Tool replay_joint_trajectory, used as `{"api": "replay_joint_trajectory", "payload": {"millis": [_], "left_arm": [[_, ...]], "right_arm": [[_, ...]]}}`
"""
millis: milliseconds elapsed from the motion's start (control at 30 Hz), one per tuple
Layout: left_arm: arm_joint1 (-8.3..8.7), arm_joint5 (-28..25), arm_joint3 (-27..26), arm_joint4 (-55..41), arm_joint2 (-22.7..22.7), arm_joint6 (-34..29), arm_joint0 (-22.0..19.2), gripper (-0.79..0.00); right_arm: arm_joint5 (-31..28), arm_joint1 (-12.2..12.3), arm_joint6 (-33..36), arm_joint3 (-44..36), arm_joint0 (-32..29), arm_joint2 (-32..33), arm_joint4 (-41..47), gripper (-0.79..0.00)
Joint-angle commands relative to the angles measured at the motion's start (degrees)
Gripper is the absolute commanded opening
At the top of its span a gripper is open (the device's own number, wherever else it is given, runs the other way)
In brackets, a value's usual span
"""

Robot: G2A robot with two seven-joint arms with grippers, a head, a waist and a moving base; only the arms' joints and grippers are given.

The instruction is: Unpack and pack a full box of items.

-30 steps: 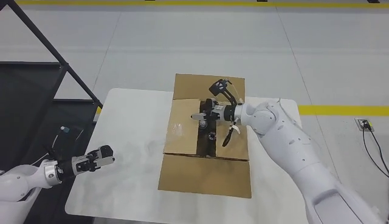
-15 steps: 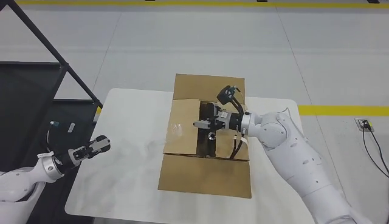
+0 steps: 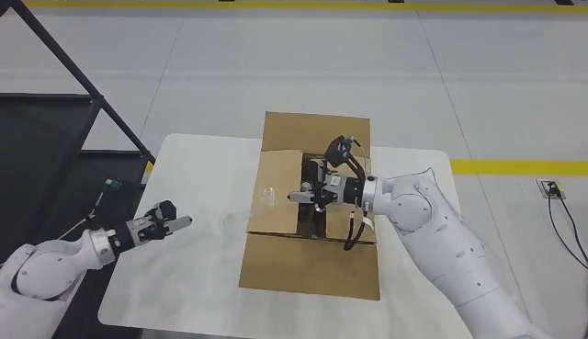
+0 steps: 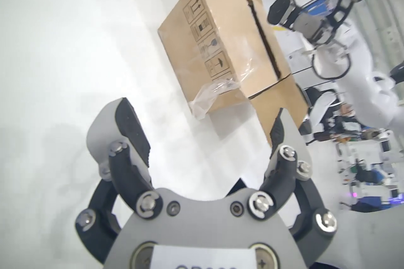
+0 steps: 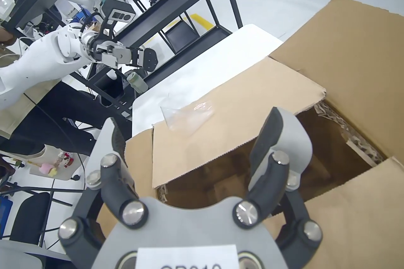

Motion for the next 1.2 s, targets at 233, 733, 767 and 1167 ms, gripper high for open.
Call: {"api": "replay_joint_trajectory", "payload": {"millis": [233, 733, 767, 1167], "left_arm": [[-1.99, -0.3, -3.1, 24.2, 5.3, 16.3, 0.2, 0.0], [-5.45, 9.3, -4.8, 48.0, 13.6, 31.3, -0.9, 0.0], [-5.72, 10.2, -4.6, 49.0, 14.0, 32.1, -1.2, 0.0], [-7.62, 16.6, 0.4, 49.7, 13.5, 35.9, -3.5, 0.0]], "right_arm": [[0.3, 0.1, 0.6, 0.0, -0.4, -0.3, 0.6, 0.0], [-0.5, -0.1, 0.5, 1.8, 0.7, -1.3, 1.4, 0.0], [-0.7, -0.1, 0.5, 2.0, 0.8, -1.3, 1.4, 0.0], [-2.6, 0.1, 0.3, 4.6, 1.4, -1.0, 2.6, 0.0]]}}
